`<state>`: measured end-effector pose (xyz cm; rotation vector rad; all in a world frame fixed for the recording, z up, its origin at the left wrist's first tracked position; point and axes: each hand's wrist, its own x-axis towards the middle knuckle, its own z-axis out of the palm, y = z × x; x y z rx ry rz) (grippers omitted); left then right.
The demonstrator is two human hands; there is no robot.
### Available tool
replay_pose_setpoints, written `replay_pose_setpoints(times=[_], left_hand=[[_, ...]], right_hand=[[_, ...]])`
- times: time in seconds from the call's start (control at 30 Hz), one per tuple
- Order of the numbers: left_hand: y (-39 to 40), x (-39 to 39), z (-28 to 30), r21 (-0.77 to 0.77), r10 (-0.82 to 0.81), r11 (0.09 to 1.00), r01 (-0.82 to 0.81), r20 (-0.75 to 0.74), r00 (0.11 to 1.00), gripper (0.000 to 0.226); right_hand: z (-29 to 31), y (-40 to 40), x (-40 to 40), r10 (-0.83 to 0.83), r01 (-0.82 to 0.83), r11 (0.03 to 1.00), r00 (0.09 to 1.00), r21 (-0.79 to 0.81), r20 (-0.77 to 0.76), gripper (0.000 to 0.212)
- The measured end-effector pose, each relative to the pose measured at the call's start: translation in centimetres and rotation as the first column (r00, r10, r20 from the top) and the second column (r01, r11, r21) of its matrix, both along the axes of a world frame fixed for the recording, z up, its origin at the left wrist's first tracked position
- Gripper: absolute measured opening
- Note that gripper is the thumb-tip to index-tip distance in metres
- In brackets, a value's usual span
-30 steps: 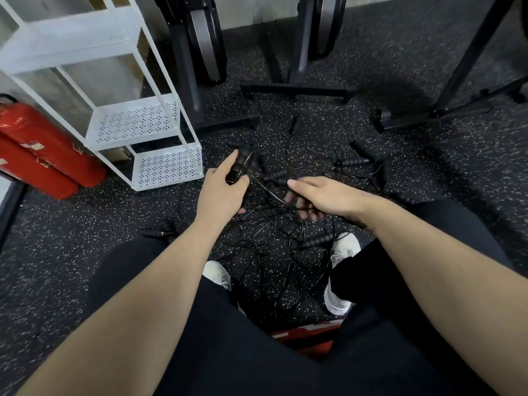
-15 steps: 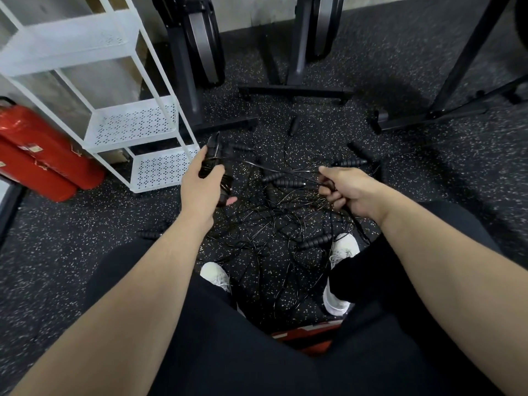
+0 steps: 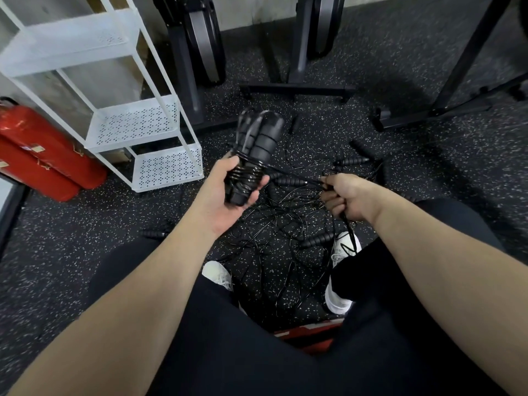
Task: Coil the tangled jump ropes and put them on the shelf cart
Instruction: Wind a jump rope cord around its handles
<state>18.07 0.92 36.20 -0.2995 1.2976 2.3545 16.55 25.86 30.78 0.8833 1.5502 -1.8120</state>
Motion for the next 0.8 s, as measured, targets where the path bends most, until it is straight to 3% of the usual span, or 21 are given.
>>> replay_pose_setpoints(times=[0.13,0.3,0.37,0.53,0.6,0.73,0.8], left_hand=[[-0.3,0.6,0.2,-0.128,-0.422,0.897,0.423,0.035,0.906,0.053],[0.3,0.7,-0.2,-0.365,-0.76,0.555,0.747,0.143,0.634,0.047],[0.7,0.9,-0.5,-0.459,-0.799,0.449,0.767,0.179,0.575,0.044],[1.1,1.4,-1.2,-0.563,-0.805,0.358,0.745,0.217,0.552,0.042],[1.0,1.2,-1.4,-0.654,-0.812,0.271,0.706,0.238,0.533,0.041],[1.6,1.1,-2.1,-0.802,-0.839,0.084,0.592,0.264,0.476,0.039],[1.8,1.1,-2.3,-0.871,-0.848,0.045,0.489,0.225,0.48,0.044]], right_hand=[[-0.7,0.6,-0.3,-0.001,0.001,1.0,1.0,0.001,0.002,0.028],[-1.3,0.2,-0.9,-0.073,0.077,0.995,0.995,0.062,-0.063,0.029],[-0.8,-0.4,-0.7,-0.049,0.061,0.992,0.993,0.11,-0.105,0.03],[0.4,-1.3,-0.6,0.0,0.034,0.99,0.971,0.138,-0.239,0.032],[1.3,-1.9,-0.1,0.076,-0.013,0.98,0.947,0.199,-0.313,0.031],[2.8,-3.7,0.8,0.327,-0.07,0.877,0.812,0.475,-0.484,0.031],[3.4,-4.4,0.9,0.356,-0.044,0.87,0.745,0.491,-0.564,0.032]])
